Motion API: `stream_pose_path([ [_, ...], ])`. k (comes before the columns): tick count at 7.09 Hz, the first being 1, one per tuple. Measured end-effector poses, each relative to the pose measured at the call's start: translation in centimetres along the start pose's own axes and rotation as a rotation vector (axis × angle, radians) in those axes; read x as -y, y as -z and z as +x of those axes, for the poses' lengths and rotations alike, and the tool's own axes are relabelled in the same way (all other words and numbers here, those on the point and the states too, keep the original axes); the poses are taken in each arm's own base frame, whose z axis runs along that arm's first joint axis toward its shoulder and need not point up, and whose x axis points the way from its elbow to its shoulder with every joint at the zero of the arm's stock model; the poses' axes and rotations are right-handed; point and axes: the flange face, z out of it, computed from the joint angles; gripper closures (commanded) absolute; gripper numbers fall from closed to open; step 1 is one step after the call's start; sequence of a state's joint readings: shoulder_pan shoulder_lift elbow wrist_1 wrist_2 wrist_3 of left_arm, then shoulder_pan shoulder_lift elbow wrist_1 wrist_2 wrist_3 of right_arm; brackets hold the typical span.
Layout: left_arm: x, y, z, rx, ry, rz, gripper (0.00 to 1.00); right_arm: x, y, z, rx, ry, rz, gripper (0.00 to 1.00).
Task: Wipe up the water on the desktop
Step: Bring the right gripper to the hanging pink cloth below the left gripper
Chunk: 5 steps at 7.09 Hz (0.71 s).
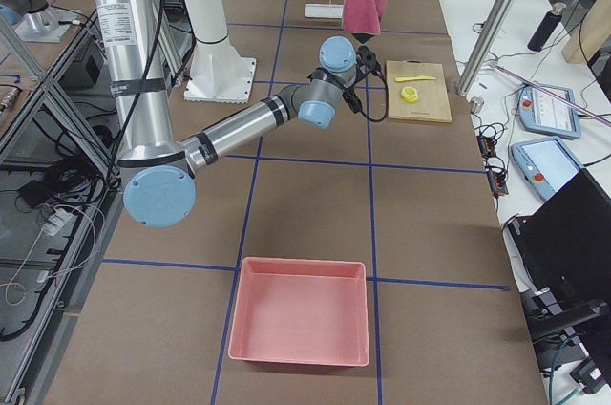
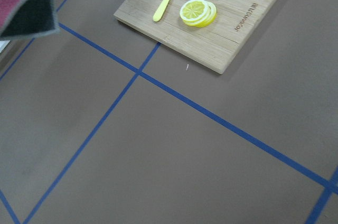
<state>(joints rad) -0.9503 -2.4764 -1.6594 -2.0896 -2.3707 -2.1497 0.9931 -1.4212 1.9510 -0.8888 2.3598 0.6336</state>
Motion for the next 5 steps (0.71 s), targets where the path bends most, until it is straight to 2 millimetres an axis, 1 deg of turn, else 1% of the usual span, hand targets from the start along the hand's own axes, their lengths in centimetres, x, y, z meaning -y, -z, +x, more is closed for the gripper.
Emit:
stream_pose_path([
  [1, -1.1, -1.1, -0.1, -0.01, 0.006, -0.006, 1.0, 0.7, -2.2, -4.2, 0.004, 0.011, 0.038, 0.0],
  [2, -2.1, -2.1, -0.3, -0.017, 0.012, -0.009, 1.0, 1.4, -4.0, -7.7, 0.009, 0.024, 0.081, 0.0],
  [4, -3.9, -3.5, -0.4, -0.018, 0.026, -0.026, 1.0, 2.6, -6.3, -12.3, 0.01, 0.048, 0.157, 0.0],
  [5, -4.6, -3.8, -0.4, -0.015, 0.028, -0.036, 1.0, 2.6, -7.3, -14.2, 0.005, 0.039, 0.194, 0.0],
])
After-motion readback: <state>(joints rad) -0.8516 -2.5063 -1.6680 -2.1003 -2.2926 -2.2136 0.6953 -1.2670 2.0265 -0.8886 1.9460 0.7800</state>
